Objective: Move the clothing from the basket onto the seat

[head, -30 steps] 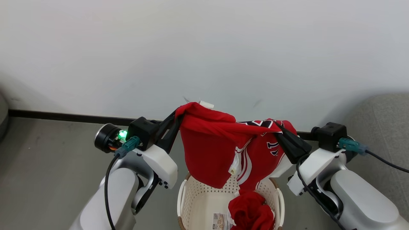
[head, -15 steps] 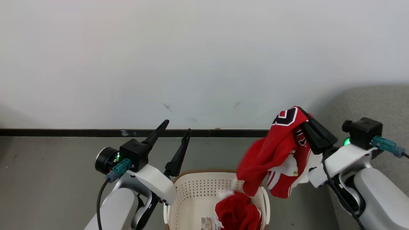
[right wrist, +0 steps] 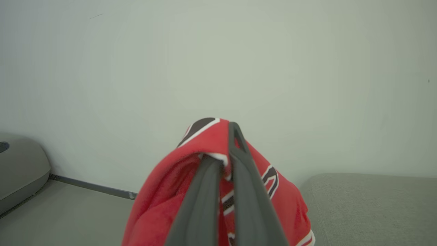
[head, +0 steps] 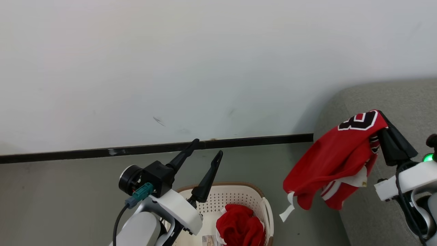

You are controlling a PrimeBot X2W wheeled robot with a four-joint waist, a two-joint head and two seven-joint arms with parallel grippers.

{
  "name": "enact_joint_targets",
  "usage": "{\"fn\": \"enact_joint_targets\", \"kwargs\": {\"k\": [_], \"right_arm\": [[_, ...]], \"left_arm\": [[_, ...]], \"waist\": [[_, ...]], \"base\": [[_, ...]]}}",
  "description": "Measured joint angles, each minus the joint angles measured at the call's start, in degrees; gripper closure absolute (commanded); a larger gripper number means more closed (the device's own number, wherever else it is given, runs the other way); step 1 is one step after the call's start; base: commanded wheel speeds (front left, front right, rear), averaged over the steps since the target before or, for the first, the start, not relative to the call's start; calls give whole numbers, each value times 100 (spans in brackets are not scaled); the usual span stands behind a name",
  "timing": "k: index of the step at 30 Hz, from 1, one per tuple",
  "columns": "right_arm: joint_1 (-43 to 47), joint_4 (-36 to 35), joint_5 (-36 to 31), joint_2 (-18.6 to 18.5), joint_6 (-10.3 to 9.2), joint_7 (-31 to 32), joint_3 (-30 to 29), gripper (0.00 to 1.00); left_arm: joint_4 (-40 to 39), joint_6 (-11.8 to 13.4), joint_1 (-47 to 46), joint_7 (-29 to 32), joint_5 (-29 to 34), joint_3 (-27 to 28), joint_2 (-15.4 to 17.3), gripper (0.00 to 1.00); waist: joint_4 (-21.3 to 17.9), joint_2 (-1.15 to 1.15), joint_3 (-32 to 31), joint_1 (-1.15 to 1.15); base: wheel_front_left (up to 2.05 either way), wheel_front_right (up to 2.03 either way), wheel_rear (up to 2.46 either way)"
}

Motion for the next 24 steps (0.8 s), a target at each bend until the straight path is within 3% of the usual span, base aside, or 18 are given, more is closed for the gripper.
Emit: {"fn": "enact_joint_targets", "kwargs": {"k": [11,24], "right_arm": [[878,-367,-176,124,0,0,-948,100],[1734,-799,-501,271,-1,0,-1405,100]], "left_arm": [[-29,-102,88,-46,-179,-467,-43,0],[-16,-149,140,-98,-250,-915,-67,0]], "waist": [[-485,0,-8,0],[-1199,0,37,0]], "base": [[0,0,0],[0,0,0]]}}
